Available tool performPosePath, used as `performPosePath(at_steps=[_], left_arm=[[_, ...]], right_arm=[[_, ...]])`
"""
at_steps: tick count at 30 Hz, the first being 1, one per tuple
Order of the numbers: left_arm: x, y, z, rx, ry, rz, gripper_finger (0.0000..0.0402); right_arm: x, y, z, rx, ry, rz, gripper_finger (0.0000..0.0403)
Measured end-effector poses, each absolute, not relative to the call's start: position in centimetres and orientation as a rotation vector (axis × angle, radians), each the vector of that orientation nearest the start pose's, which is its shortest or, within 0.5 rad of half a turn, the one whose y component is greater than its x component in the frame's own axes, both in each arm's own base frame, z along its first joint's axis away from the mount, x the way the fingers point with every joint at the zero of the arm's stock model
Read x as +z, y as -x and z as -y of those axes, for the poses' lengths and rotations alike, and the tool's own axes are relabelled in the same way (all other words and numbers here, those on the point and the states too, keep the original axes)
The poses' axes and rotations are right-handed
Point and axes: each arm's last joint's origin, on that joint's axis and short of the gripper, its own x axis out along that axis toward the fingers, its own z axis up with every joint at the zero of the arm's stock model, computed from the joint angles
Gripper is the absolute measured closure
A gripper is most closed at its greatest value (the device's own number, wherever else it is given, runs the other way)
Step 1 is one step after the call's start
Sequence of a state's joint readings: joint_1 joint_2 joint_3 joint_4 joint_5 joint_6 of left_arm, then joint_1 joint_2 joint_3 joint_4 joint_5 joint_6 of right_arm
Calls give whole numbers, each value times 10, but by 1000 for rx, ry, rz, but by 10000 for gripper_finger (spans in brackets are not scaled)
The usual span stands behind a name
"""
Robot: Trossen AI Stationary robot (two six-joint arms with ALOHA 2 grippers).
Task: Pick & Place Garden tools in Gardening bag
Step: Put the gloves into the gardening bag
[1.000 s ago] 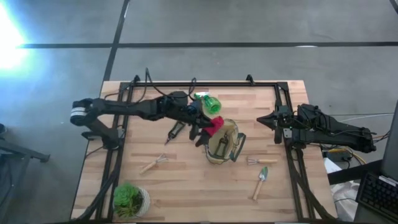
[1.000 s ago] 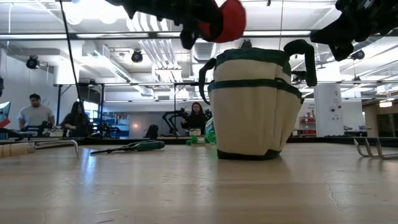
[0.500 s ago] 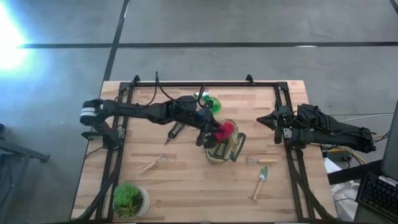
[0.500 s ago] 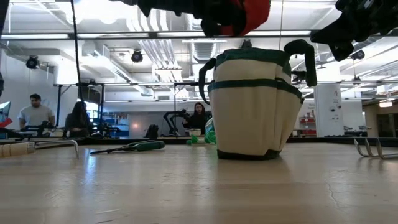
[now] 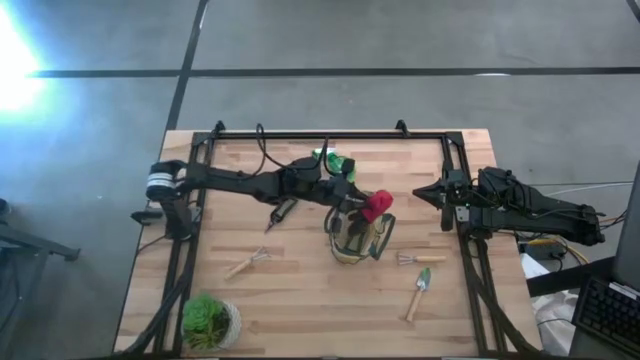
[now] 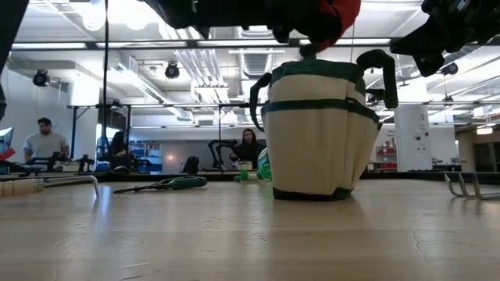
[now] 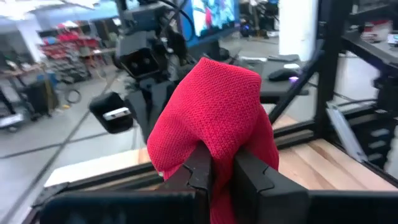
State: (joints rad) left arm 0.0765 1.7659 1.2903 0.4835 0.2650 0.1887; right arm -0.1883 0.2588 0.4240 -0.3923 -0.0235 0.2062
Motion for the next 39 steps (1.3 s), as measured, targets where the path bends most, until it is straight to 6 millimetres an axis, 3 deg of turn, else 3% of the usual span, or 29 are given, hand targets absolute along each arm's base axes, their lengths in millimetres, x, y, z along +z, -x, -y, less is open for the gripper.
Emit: performPosePath(at_steps=[8, 13, 27, 39], left_arm=[[281, -426, -32, 63, -235, -6, 371], [271, -431, -34, 94, -238, -15, 371], [261, -427, -18, 224, -312, -16, 371], [250, -415, -14, 302, -289, 95, 371]], right_arm=[[249, -89, 16, -187, -229, -209, 394], [249, -89, 16, -187, -226, -209, 394], [249, -89, 16, -187, -225, -210, 394], [249, -89, 16, -187, -225, -209, 394]])
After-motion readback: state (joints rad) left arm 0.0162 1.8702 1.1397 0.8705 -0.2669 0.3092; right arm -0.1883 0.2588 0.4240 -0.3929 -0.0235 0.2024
